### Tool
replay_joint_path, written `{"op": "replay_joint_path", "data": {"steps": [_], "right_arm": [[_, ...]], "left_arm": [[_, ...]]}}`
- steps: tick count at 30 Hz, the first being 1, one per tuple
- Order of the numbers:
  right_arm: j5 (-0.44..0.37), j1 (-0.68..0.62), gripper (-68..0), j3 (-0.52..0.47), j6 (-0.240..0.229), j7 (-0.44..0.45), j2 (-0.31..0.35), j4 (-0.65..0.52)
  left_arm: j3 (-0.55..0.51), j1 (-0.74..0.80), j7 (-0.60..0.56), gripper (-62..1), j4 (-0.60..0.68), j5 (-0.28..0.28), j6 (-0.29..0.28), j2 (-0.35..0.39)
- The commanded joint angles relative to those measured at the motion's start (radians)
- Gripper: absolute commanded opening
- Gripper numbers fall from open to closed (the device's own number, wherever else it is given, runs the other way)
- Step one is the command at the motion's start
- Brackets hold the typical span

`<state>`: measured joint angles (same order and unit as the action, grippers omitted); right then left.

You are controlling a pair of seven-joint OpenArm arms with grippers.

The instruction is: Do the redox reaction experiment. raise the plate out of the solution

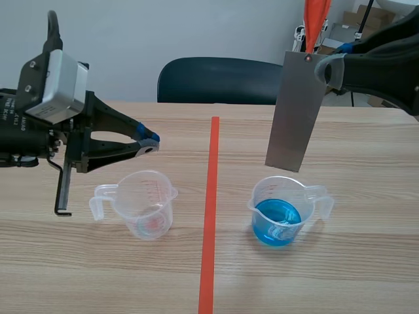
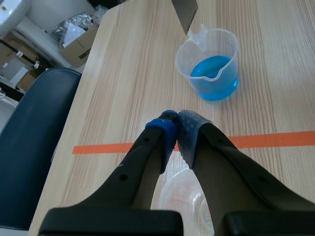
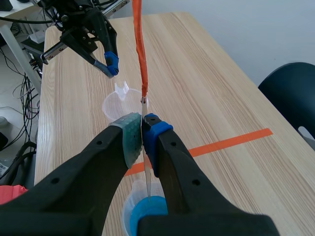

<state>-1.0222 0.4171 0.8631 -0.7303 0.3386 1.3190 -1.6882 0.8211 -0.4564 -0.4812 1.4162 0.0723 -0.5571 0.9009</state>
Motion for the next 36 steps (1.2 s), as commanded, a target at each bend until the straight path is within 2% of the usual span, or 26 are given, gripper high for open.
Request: {"op": "replay_joint_path", "data": {"steps": [1, 8, 11, 14, 24, 36], "right_arm": [[-0.019, 0.015, -66.9, -0.013, -0.004, 0.022, 0.008, -0.008], [-0.019, 0.015, -66.9, -0.013, -0.004, 0.022, 0.008, -0.008], [-0.019, 0.015, -66.9, -0.013, -0.004, 0.022, 0.008, -0.008], [-0.019, 0.015, -66.9, -0.013, -0.004, 0.022, 0.008, -0.008], [-0.019, 0.015, -66.9, -0.013, -0.004, 0.022, 0.008, -0.008], [-0.019, 0.015, -66.9, -0.013, -0.004, 0.022, 0.008, -0.008]], "left_arm": [[-0.01, -0.011, 0.002, -58.1, -0.007, 0.012, -0.018, -0.012], [-0.009, -0.052, 0.034, -57.9, -0.049, 0.01, -0.045, -0.098], [-0.004, -0.064, 0.034, -57.9, -0.053, -0.018, -0.045, -0.126], [0.012, -0.085, 0.038, -57.9, -0.056, -0.018, -0.062, -0.151], [0.084, -0.126, 0.09, -57.9, -0.064, -0.017, -0.068, -0.211], [0.089, -0.132, 0.09, -57.9, -0.136, -0.017, -0.073, -0.275]]}}
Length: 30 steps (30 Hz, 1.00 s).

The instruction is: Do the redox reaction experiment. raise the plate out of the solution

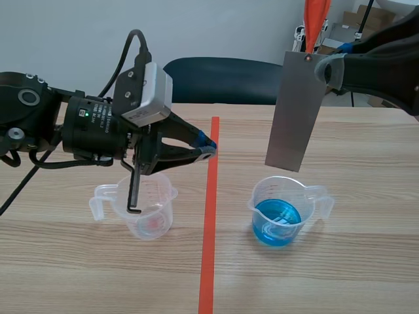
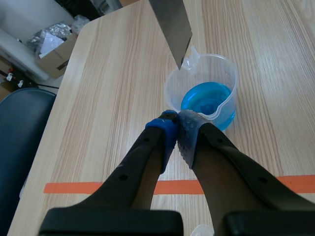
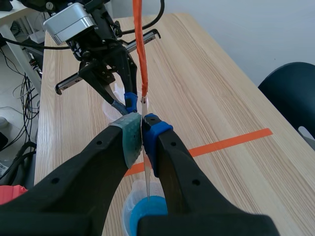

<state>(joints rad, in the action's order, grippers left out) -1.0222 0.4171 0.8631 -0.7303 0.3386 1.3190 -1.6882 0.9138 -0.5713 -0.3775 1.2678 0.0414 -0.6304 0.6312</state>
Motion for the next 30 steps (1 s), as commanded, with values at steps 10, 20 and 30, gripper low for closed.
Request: {"op": "replay_joint_path", "data": {"steps": [10, 20, 30], "right_arm": [[-0.019, 0.015, -66.9, -0.013, -0.004, 0.022, 0.007, -0.008], [-0.019, 0.015, -66.9, -0.013, -0.004, 0.022, 0.007, -0.008], [-0.019, 0.015, -66.9, -0.013, -0.004, 0.022, 0.007, -0.008]], "left_arm": [[-0.004, -0.025, -0.015, -57.9, 0.006, 0.015, -0.015, -0.008], [-0.004, -0.025, -0.014, -57.9, 0.006, 0.015, -0.017, -0.008], [-0.004, -0.025, -0.014, -57.9, 0.006, 0.015, -0.017, -0.008]]}}
